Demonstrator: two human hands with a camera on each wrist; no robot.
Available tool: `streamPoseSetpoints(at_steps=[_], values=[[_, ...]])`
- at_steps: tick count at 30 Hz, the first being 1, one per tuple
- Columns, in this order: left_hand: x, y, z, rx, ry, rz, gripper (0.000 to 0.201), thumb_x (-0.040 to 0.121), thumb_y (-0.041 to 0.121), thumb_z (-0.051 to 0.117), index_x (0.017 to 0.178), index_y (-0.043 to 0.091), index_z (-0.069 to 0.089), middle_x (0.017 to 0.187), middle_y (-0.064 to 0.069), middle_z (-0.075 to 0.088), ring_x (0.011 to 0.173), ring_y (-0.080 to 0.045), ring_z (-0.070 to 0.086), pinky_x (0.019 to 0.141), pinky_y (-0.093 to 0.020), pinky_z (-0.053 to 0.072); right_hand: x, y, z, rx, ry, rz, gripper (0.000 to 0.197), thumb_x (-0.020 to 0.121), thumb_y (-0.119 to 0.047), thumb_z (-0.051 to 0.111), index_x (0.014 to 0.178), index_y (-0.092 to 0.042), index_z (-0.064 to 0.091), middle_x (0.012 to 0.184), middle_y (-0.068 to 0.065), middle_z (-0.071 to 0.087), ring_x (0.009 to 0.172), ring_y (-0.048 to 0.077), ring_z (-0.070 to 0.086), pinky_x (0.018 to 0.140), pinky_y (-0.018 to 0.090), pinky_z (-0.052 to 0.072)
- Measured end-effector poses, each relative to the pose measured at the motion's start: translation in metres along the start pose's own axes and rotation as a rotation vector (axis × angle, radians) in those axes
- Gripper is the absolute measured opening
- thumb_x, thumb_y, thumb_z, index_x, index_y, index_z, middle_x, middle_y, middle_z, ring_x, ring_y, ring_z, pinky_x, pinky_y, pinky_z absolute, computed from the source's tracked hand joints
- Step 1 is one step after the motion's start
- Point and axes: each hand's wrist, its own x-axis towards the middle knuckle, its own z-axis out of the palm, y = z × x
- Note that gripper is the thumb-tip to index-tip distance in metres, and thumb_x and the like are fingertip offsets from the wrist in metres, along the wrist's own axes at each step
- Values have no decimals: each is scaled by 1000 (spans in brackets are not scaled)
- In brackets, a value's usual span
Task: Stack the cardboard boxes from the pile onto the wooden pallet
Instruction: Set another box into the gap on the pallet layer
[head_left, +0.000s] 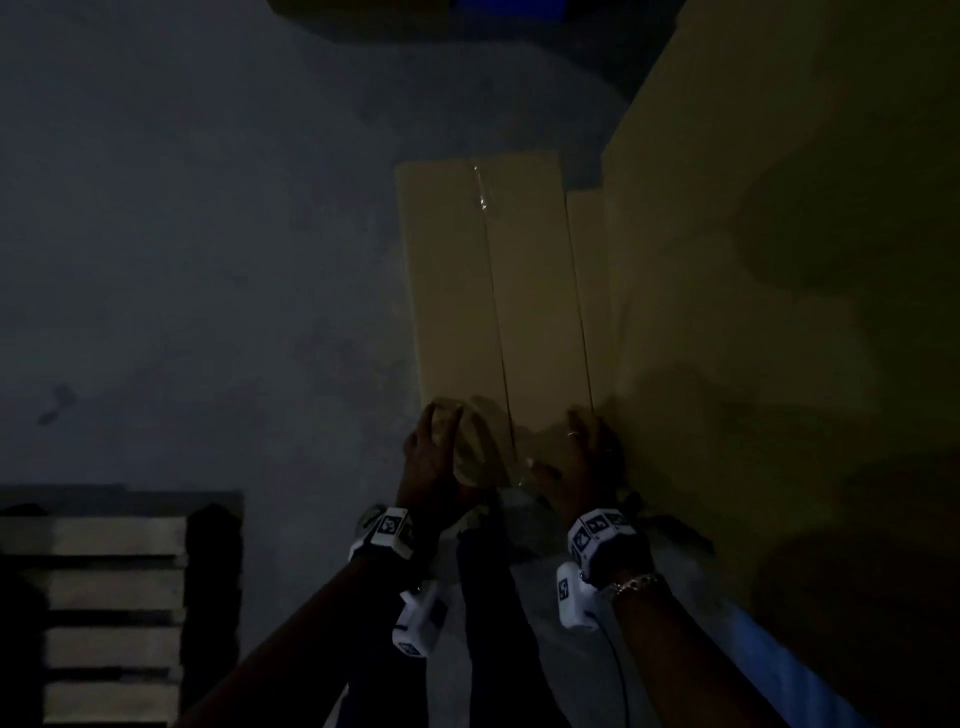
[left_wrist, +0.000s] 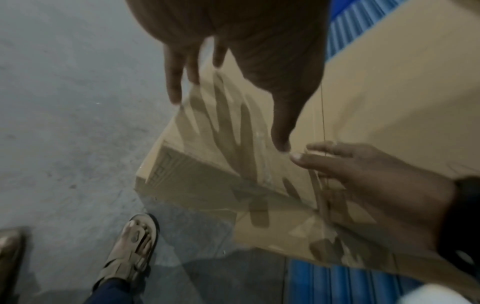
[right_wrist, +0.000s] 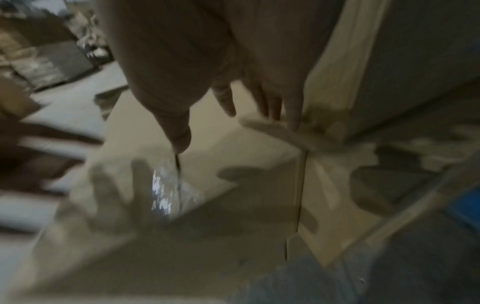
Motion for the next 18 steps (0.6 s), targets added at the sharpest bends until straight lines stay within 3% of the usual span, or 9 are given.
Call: streamPoseSetpoints(at_steps=[3,6,8,12,14,16,18], values=[[4,-8,9,-30,28,-51,117,63,68,80,156,19,29,164,-23,10,141,-52,33,94,-65,50,-7,-8,6,-66,16,47,87,86,-57,68,157,-30,28,167,12,-3,152,37,2,118,57,18],[4,-15,13,-74,-27,-101,125,59,71,81,158,21,26,166,-20,-4,118,-46,60,79,-51,60,-11,-17,10,-4,44,64,87,81,-58,73,154,-31,35,168,12,-4,152,37,0,119,57,20],[3,-17,14,-61,-49,-98,126,59,65,86,159,19,25,165,-24,-3,104,-42,67,71,-45,59,-11,-24,6,18,78,75,91,78,-59,76,155,-34,35,166,12,5,151,37,6,117,58,21],[3,-18,6,-55,-21,-115,126,56,59,91,158,18,29,162,-32,4,107,-50,65,70,-50,59,1,-19,-1,115,154,50,96,67,-71,73,150,-36,42,147,10,36,135,36,33,108,59,35],[1,-22,-4,-37,1,-101,126,56,68,86,158,22,27,162,-32,6,108,-53,63,69,-53,60,5,-15,1,183,133,2,96,62,-76,71,147,-39,45,136,6,40,126,31,40,104,54,40],[-2,-31,-17,-23,21,-109,125,56,78,77,158,28,25,164,-26,9,104,-51,65,67,-52,61,7,-15,6,253,83,-32,95,60,-68,80,145,-42,46,133,1,37,123,23,38,104,50,42],[-6,-41,-32,-7,34,-67,120,60,79,70,157,22,29,162,-24,17,91,-47,68,62,-48,60,9,-14,11,315,71,-73,96,61,-47,91,146,-37,47,134,0,34,120,13,33,103,43,43]])
